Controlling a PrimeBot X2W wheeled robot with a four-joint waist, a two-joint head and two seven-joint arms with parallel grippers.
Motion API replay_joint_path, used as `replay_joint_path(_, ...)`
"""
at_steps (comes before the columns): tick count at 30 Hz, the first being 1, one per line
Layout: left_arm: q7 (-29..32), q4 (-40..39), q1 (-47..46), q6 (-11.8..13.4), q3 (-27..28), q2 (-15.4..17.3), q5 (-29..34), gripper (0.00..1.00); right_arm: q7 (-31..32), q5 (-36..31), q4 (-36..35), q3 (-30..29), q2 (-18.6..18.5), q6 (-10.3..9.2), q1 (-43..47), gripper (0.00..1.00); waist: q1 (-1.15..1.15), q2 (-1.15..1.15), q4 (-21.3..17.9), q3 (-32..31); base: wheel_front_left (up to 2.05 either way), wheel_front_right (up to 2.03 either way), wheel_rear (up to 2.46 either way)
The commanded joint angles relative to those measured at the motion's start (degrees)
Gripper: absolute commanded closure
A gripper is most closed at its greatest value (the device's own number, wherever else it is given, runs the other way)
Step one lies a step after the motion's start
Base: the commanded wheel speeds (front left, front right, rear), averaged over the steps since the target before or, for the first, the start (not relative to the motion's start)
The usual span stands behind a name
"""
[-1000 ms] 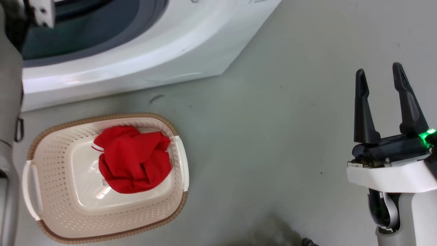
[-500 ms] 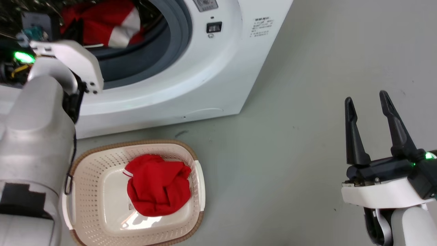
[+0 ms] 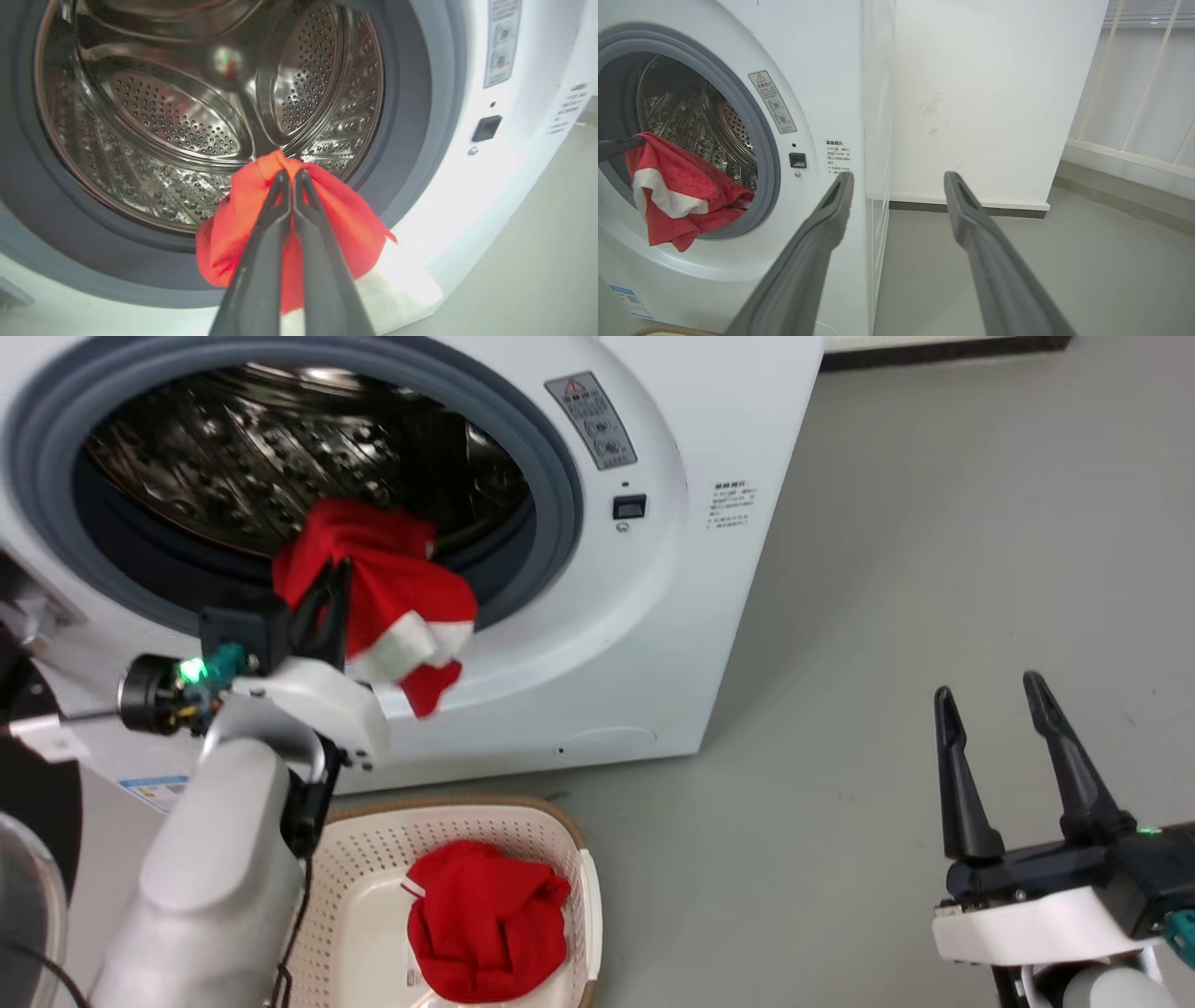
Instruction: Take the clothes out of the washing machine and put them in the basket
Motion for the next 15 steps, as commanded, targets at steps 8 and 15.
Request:
replay_joint_path(8,0.51,-18.28,11.58,2.85,-0.13,1.62,0.83,1.00,-0.10,-0.52,0.47,0.37,0.07,-0.04,3.85,0.00,0.01,0.00,2.41,-6.19,0.00,0.00,0.00)
replay_joint_path(15,4.48,-34.61,18.07,5.55,-0.69,3.33,1.23,1.00,-0.10,-0.76,0.39,0.67,0.08,-0.04,5.80,0.00,0.01,0.00,3.37,-8.33,0.00,0.00,0.00)
